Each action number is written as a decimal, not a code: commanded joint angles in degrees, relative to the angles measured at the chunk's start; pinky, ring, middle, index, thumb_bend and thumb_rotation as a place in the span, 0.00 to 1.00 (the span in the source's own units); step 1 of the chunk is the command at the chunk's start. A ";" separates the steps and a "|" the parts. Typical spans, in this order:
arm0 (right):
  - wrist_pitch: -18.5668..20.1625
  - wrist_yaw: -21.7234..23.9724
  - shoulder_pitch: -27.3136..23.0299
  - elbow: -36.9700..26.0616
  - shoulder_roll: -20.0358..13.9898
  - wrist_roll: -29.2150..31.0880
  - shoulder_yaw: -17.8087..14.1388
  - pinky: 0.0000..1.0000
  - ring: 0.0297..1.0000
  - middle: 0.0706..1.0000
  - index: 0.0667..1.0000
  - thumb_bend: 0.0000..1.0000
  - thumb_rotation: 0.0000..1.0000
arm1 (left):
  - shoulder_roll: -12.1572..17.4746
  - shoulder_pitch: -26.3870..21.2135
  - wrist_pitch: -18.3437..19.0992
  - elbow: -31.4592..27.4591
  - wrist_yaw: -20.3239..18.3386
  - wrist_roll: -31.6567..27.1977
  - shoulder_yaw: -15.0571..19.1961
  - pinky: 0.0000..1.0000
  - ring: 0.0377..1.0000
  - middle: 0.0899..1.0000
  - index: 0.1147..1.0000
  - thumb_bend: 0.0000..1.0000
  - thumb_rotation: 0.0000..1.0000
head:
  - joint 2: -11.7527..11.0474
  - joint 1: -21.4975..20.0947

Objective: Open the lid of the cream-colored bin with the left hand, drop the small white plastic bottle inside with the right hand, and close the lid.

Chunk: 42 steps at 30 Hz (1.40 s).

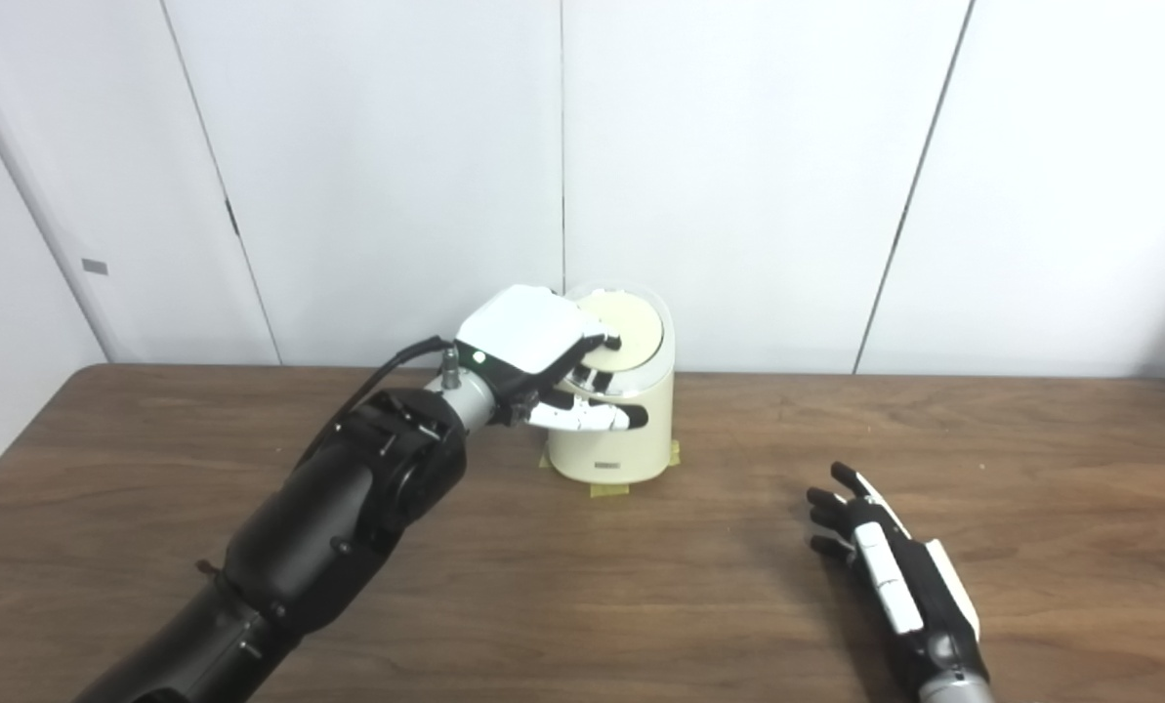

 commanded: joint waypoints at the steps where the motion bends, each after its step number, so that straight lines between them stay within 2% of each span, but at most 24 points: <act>1: 1.51 0.42 -0.10 -1.29 -0.27 0.68 -0.47 0.78 0.85 0.82 0.91 0.59 0.91 | 0.78 -0.99 -0.83 -1.17 -0.58 1.61 0.05 0.98 0.91 0.86 0.83 0.61 0.95 | 0.07 0.08; 4: 1.99 0.27 -0.13 -1.59 -0.40 0.40 -0.27 0.79 0.85 0.82 0.91 0.59 0.90 | 0.75 -0.50 -1.78 -0.95 -0.27 2.70 0.10 0.99 0.91 0.86 0.83 0.60 0.93 | 0.68 -0.04; 7: 2.24 0.09 -0.12 -1.92 -0.42 0.00 -0.08 0.74 0.83 0.80 0.90 0.58 0.91 | 0.34 -0.11 -2.73 0.48 0.29 2.78 0.36 0.99 0.91 0.86 0.83 0.61 0.92 | 0.90 -0.17; 20: 4.22 0.53 0.11 -3.72 -0.06 2.31 -0.46 0.80 0.85 0.79 0.92 0.54 0.90 | 0.06 0.22 -4.85 3.74 0.25 6.13 -0.73 0.98 0.91 0.86 0.82 0.62 0.96 | 1.72 -0.26; 32: 4.40 0.22 0.22 -4.24 -0.56 1.54 -0.10 0.79 0.84 0.79 0.92 0.52 0.91 | 0.68 0.37 -4.07 1.74 -8.11 8.66 -2.26 1.00 0.93 0.88 0.83 0.66 1.00 | 2.03 -0.18; 42: 5.92 -0.43 -0.19 -5.13 0.35 1.89 -0.93 0.86 0.84 0.78 0.92 0.50 0.90 | 1.35 0.39 -4.99 1.05 -11.29 10.75 -3.26 0.98 0.91 0.85 0.81 0.69 1.00 | 2.29 -0.05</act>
